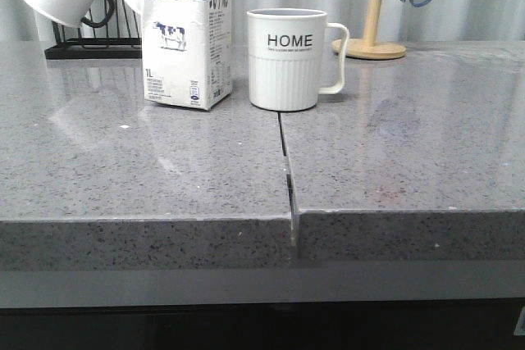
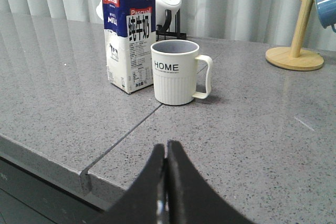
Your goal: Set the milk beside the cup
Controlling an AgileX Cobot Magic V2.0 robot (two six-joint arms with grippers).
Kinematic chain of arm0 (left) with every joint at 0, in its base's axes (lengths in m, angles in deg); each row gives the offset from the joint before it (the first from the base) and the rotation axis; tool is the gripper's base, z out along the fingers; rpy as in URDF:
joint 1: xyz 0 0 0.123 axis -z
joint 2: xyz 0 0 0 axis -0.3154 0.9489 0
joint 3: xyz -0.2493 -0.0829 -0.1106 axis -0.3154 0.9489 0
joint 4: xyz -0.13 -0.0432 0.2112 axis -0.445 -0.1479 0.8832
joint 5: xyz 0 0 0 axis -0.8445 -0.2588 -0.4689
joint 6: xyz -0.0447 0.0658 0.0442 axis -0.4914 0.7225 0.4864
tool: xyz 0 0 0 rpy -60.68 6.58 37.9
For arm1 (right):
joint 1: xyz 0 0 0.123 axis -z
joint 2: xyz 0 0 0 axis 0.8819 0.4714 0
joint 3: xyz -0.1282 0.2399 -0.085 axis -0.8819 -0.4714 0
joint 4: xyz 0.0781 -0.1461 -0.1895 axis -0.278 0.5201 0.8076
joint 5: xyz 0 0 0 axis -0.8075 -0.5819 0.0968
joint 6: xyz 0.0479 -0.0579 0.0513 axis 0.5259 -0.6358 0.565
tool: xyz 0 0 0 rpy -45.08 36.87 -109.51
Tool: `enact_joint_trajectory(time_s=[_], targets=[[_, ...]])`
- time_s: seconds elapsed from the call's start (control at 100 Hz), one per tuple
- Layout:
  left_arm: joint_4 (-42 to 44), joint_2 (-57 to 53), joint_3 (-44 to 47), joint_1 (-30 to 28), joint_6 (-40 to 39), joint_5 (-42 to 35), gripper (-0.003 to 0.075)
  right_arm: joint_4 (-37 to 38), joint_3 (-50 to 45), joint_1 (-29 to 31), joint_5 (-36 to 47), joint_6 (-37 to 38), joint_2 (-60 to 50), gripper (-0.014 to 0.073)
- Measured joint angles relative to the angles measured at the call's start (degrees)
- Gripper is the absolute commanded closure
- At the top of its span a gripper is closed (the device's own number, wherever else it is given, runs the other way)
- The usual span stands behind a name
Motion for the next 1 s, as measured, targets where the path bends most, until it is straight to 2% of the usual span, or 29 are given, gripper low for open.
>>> enact_joint_trajectory(time_s=[0.2,1.0], targets=[[-2.27,0.00,0.00,-0.10,0.00,-0.75,0.0741,0.00,0.00,0.00,0.10,0.00,0.00,0.0661],[-2.50,0.00,0.00,-0.31,0.00,-1.34,0.0741,0.00,0.00,0.00,0.10,0.00,0.00,0.0661]])
